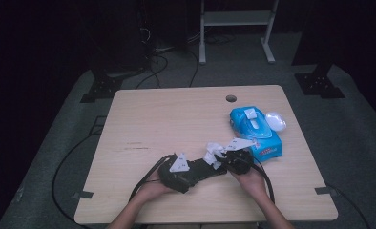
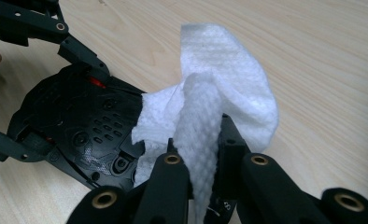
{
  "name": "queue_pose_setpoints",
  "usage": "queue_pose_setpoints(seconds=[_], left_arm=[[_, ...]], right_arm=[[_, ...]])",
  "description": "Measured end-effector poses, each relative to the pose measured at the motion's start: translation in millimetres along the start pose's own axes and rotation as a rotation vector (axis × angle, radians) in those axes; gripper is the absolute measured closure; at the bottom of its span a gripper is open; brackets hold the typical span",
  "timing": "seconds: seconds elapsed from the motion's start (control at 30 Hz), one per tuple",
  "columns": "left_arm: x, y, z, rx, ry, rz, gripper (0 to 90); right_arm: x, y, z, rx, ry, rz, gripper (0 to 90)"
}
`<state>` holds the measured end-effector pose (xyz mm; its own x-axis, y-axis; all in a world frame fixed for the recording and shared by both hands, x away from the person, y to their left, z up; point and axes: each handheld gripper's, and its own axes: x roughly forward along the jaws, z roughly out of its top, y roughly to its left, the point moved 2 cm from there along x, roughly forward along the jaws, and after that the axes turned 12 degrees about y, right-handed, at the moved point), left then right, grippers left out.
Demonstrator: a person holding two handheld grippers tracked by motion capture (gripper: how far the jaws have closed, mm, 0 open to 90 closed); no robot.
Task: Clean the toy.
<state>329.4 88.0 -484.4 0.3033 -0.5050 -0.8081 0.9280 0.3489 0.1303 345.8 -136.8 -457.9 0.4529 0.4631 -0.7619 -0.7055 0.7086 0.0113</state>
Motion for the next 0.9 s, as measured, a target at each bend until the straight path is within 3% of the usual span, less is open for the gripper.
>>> queue_pose_setpoints(seconds=[0.07,0.13,0.2,0.27,0.33,0.37,0.43,0.47,0.53,0.6,0.63,0.67,0.7,0.8,0.9], left_arm=[[0.3,-1.0,0.5,0.002,0.001,-0.001,23.7],[1.3,-2.4,1.0,0.006,0.004,0.001,23.7],[1.8,-3.3,1.1,0.012,0.009,0.007,23.7],[1.7,-3.4,0.3,0.010,0.011,0.005,23.7],[1.8,-3.3,-0.3,0.008,0.009,0.004,23.7],[1.8,-2.9,-0.5,0.016,0.017,0.007,23.7],[2.3,-2.7,-0.7,0.012,0.016,0.002,23.7],[2.4,-2.6,-0.5,0.012,0.015,0.000,23.7],[3.1,-3.4,0.5,0.020,0.019,-0.001,23.7],[4.2,-4.0,0.5,0.022,0.024,0.002,23.7],[4.7,-4.4,0.3,0.024,0.027,0.005,23.7],[4.7,-4.5,0.3,0.025,0.029,0.006,23.7],[4.0,-4.1,0.1,0.033,0.037,0.008,23.7],[3.5,-4.6,0.6,0.033,0.025,0.011,23.7],[4.5,-3.6,-0.6,0.024,0.027,-0.001,23.7]], right_arm=[[1.4,6.1,4.0,-0.011,-0.007,0.018,83.9],[7.5,17.7,10.3,-0.053,-0.011,0.041,83.9],[14.2,29.4,16.3,-0.066,-0.011,0.085,83.8],[18.4,37.2,20.7,-0.095,-0.010,0.093,83.8],[17.9,35.6,20.9,-0.103,-0.001,0.085,83.8],[14.0,23.6,16.6,-0.087,0.003,0.035,83.8],[12.4,18.0,14.3,-0.066,0.002,0.028,83.9],[10.3,11.7,11.4,-0.025,-0.002,0.032,83.9],[8.1,6.5,7.4,0.005,-0.013,0.036,83.8],[10.0,13.4,8.5,-0.007,-0.015,0.038,83.8],[12.3,18.6,10.2,-0.023,-0.019,0.061,83.8],[15.9,26.6,12.9,-0.042,-0.019,0.089,83.8],[19.0,35.3,16.5,-0.093,-0.013,0.090,83.7],[16.8,35.4,18.3,-0.109,-0.008,0.077,83.8],[9.2,16.2,11.2,-0.068,0.000,0.028,83.8]])
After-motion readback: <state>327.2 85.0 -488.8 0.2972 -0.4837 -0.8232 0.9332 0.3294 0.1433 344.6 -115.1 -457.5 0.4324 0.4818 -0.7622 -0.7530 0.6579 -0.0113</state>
